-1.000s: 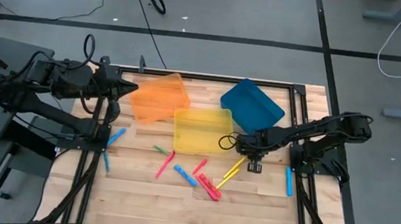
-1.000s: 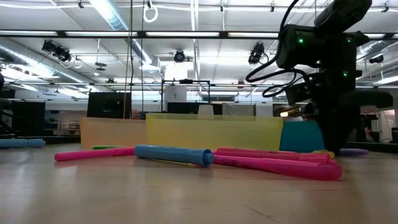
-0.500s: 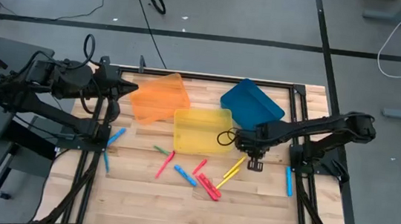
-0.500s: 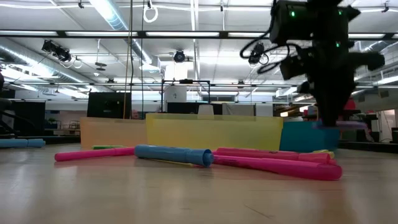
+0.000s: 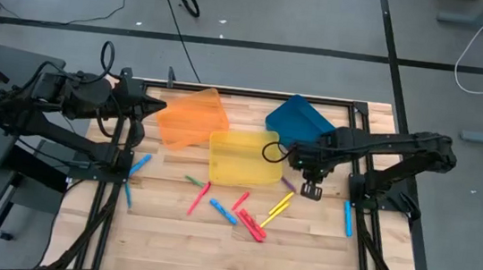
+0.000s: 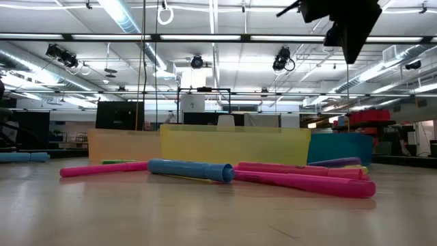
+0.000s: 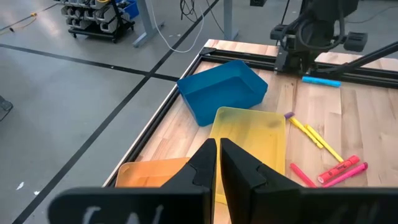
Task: Pick & Place Markers
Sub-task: Put the purple pen into the blue bin
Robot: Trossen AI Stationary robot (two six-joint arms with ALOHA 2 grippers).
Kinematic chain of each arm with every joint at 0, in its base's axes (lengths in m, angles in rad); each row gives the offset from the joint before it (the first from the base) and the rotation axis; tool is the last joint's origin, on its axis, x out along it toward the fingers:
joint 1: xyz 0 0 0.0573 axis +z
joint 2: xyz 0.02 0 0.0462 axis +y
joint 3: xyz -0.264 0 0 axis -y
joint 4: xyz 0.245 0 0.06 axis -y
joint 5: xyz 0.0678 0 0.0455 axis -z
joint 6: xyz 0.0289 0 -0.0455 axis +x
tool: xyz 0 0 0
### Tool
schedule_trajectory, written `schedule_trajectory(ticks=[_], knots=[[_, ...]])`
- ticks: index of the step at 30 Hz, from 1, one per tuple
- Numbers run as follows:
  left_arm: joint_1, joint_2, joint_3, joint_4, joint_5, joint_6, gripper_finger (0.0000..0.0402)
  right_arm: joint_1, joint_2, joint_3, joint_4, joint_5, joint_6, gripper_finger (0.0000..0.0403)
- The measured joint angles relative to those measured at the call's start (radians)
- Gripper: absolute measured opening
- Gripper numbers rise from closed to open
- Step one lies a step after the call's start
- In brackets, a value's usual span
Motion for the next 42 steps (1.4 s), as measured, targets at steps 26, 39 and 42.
schedule_trajectory(ticks=[26, 39, 42], knots=[[0.0, 0.0, 0.0, 0.0, 0.0, -0.003, 0.0028, -0.004, 0.002, -0.474, 0.629, 0.006, 0.404, 0.0234], [0.0, 0.0, 0.0, 0.001, 0.0, -0.004, 0.0028, -0.008, 0.002, -0.609, 0.785, 0.056, 0.464, 0.0197], [0.0, 0.0, 0.0, 0.002, 0.0, -0.004, 0.0028, -0.008, 0.003, -0.624, 0.82, 0.056, 0.472, 0.0193]])
